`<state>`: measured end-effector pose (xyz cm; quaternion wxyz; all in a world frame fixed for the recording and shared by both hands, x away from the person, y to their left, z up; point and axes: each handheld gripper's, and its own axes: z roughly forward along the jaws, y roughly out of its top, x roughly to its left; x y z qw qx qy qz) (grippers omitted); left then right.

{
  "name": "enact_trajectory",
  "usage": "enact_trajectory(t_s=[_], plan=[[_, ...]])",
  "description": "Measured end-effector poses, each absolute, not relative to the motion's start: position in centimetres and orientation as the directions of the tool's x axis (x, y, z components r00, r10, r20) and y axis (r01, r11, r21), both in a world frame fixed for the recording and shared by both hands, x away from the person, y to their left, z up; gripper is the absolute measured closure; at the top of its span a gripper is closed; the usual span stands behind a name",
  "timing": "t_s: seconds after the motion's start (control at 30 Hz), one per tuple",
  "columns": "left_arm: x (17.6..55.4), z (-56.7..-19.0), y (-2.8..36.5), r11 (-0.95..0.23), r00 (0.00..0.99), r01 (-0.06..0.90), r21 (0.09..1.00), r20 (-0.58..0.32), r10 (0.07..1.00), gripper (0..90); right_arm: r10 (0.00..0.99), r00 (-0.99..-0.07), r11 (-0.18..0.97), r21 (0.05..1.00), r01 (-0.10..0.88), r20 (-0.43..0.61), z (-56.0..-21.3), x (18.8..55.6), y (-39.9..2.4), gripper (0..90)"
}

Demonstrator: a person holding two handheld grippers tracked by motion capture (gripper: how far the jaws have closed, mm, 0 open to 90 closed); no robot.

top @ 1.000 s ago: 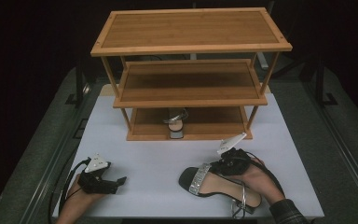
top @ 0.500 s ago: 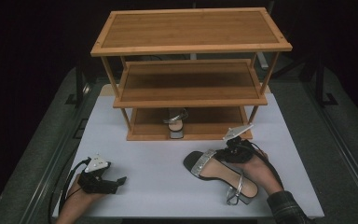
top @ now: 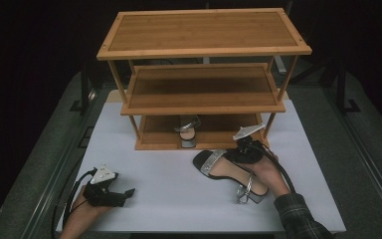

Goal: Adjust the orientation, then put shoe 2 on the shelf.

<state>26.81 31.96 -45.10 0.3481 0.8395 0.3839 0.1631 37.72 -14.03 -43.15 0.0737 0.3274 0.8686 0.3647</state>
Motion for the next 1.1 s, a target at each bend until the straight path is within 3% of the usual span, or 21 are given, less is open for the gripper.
enact_trajectory(t_s=[0.2,0.53,0.83,1.1], plan=[[26.8,-45.1,32.0,-0.463,0.652,0.531,0.710,0.007,0.758,12.9,0.625,-0.767,0.488,0.695,0.529,0.145,-42.2,37.2,-15.5,63.0],[26.8,-45.1,32.0,-0.462,0.652,0.529,0.711,0.008,0.758,12.9,0.699,-0.686,0.339,0.750,0.568,0.203,-39.8,33.9,-21.0,44.9],[26.8,-45.1,31.9,-0.462,0.651,0.529,0.712,0.008,0.759,12.9,0.732,-0.643,0.282,0.761,0.585,0.223,-40.5,29.9,-25.3,31.9],[26.8,-45.1,31.9,-0.461,0.650,0.529,0.713,0.009,0.760,13.1,0.697,-0.668,0.257,0.779,0.572,0.261,-42.2,26.4,-27.3,22.0]])
